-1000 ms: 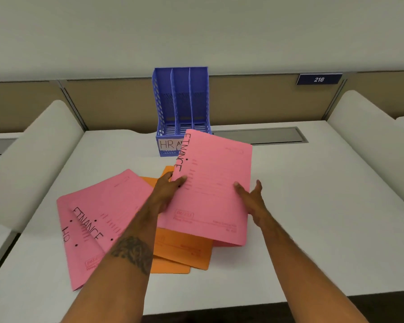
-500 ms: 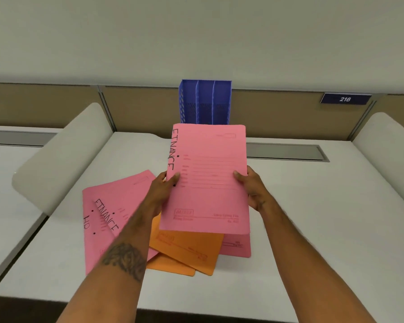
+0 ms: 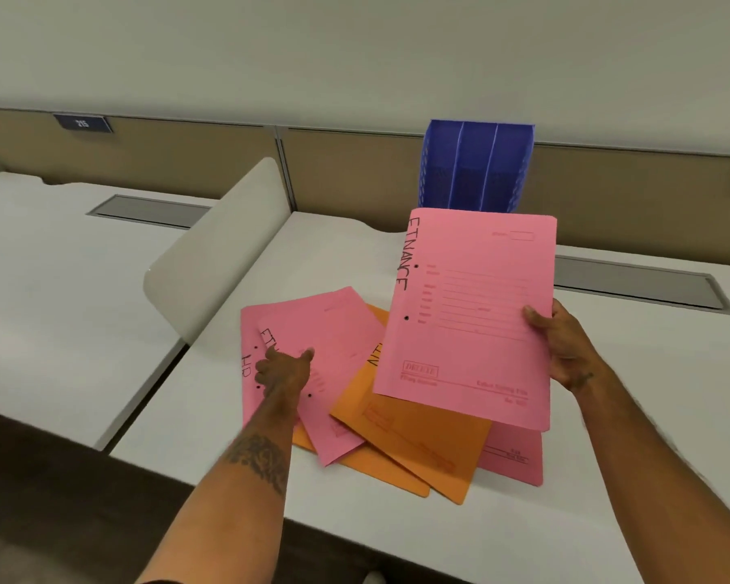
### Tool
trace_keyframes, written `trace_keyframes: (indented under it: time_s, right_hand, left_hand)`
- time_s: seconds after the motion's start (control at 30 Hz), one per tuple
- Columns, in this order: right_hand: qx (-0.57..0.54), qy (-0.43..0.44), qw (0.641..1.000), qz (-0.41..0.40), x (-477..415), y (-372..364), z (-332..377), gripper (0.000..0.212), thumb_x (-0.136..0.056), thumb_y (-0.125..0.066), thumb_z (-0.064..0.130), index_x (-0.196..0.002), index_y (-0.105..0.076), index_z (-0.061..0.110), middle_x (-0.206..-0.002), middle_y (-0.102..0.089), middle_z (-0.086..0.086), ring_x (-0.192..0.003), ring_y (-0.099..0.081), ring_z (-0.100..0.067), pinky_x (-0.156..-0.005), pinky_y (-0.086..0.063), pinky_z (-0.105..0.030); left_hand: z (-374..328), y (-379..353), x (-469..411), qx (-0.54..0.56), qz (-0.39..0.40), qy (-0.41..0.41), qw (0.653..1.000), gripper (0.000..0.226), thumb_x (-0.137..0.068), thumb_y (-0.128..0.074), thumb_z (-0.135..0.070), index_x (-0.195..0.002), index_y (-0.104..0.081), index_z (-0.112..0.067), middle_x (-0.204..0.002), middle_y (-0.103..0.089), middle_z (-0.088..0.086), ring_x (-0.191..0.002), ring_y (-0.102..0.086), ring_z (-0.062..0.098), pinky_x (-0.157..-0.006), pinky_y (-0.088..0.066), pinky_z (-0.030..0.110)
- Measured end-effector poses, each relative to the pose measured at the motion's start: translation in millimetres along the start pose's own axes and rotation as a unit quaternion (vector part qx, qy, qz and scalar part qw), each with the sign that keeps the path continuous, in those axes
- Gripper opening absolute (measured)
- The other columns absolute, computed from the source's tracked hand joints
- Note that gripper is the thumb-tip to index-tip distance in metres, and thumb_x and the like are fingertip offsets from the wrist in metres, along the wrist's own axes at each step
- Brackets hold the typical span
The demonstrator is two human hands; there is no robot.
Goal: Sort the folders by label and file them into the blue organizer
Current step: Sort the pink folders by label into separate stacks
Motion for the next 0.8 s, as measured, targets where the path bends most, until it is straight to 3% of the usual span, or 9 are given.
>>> trace_keyframes:
  time_s: [0.23,0.43,0.53,0.63,0.73,0.8]
  right_hand:
    - [-0.006,0.001,1.0,-0.007,-4.9,-10.8,-3.3,0.041,-0.094,-0.06,0.02,-0.134,-0.053,0.018,-0.124,-0.066,-0.011,-0.107,-0.066,-0.035,-0.073,-0.059,-0.047]
    - [-0.007,0.006,1.0,-0.024,-1.4,-8.6,-2.0,0.041,-0.095,-0.058,0.018,-0.135,-0.051,0.016,-0.127,-0.064,-0.012,-0.11,-0.063,-0.036,-0.08,-0.058,-0.051]
    - [-0.01,0.004,0.999,-0.03,1.4,-7.3,-2.9,0.041,-0.095,-0.057,0.017,-0.136,-0.05,0.015,-0.128,-0.063,-0.013,-0.111,-0.063,-0.037,-0.083,-0.057,-0.052]
    - [-0.014,0.005,0.999,-0.033,5.5,-7.1,-4.4,0.041,-0.096,-0.057,0.017,-0.136,-0.05,0.014,-0.126,-0.064,-0.013,-0.106,-0.065,-0.035,-0.078,-0.059,-0.049]
    - [-0.01,0.005,0.999,-0.046,8.3,-3.8,-5.7,0.041,-0.096,-0.057,0.016,-0.136,-0.05,0.013,-0.126,-0.064,-0.014,-0.107,-0.064,-0.036,-0.08,-0.057,-0.049]
    - [-0.011,0.007,0.999,-0.052,10.0,-1.6,-3.6,0.041,-0.095,-0.058,0.016,-0.135,-0.05,0.013,-0.125,-0.064,-0.014,-0.105,-0.065,-0.036,-0.077,-0.058,-0.048]
  left_hand:
    - [29.8,-14.2,-12.3,-0.018,0.043,0.091,0.995,0.088,-0.078,-0.074,-0.055,-0.138,-0.035,-0.004,-0.142,-0.031,0.023,-0.129,-0.032,0.036,-0.1,-0.039,0.042]
    - [31.9,-16.7,-20.5,-0.002,0.035,0.104,0.994,0.082,-0.076,-0.081,-0.04,-0.133,-0.034,-0.005,-0.14,-0.036,0.022,-0.126,-0.037,0.036,-0.099,-0.04,0.044]
    - [21.8,-15.4,-26.5,0.075,0.032,0.084,0.993,0.068,-0.082,-0.078,-0.023,-0.128,-0.031,-0.005,-0.135,-0.05,0.023,-0.12,-0.051,0.039,-0.099,-0.046,0.046]
    - [3.0,-9.8,-30.6,0.166,0.036,0.041,0.985,0.056,-0.088,-0.068,-0.008,-0.127,-0.027,-0.008,-0.128,-0.056,0.022,-0.106,-0.061,0.039,-0.085,-0.054,0.043]
    - [-26.8,7.6,-32.5,0.244,0.034,-0.017,0.969,0.052,-0.09,-0.063,-0.002,-0.129,-0.03,-0.012,-0.123,-0.06,0.018,-0.089,-0.065,0.03,-0.066,-0.057,0.038]
    - [-51.8,24.5,-33.5,0.253,0.028,-0.062,0.965,0.052,-0.089,-0.065,-0.004,-0.132,-0.036,-0.013,-0.12,-0.064,0.014,-0.087,-0.066,0.028,-0.068,-0.057,0.038]
Point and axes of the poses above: each hand's wrist, its own x-axis away from the middle knuckle, its own y-axis out of the back of the hand, z = x × y, the point moved 9 cm from there along -x, towards the middle knuckle
